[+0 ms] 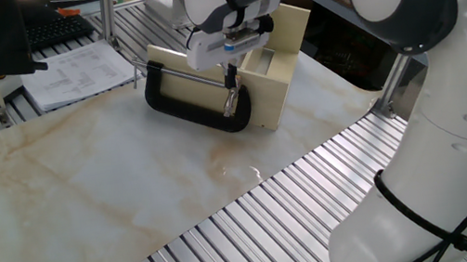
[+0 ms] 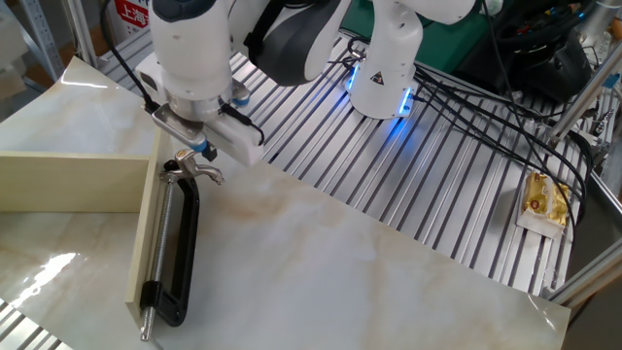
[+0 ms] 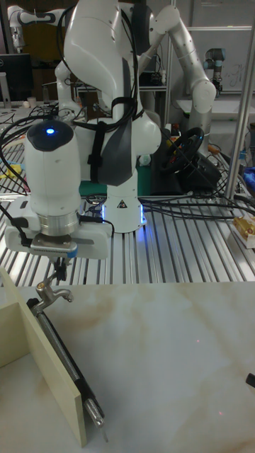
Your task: Turn on the water tap
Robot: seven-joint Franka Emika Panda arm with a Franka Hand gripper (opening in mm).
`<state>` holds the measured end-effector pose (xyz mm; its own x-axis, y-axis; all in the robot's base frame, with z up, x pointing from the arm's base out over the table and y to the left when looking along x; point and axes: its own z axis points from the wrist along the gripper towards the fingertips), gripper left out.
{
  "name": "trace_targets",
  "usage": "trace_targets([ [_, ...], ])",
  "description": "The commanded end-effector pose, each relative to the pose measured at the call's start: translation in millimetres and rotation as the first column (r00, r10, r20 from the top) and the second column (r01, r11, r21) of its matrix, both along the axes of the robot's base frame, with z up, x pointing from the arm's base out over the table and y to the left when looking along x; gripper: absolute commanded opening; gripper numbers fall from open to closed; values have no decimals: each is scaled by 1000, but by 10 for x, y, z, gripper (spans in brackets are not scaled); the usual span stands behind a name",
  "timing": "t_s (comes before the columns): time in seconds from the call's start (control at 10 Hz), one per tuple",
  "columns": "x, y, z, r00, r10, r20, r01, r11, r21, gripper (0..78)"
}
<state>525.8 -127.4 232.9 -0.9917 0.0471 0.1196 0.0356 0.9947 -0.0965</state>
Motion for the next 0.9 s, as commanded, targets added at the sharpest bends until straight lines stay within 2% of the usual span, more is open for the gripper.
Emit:
trace_targets([
  [0.1, -3, -111, -29, 1000, 17, 1, -17, 1000, 6, 0],
  [0.3, -4, -162, -50, 1000, 21, 1, -21, 1000, 8, 0],
  [0.9, -35, -148, -60, 1000, 25, -9, -25, 1000, -2, 0],
])
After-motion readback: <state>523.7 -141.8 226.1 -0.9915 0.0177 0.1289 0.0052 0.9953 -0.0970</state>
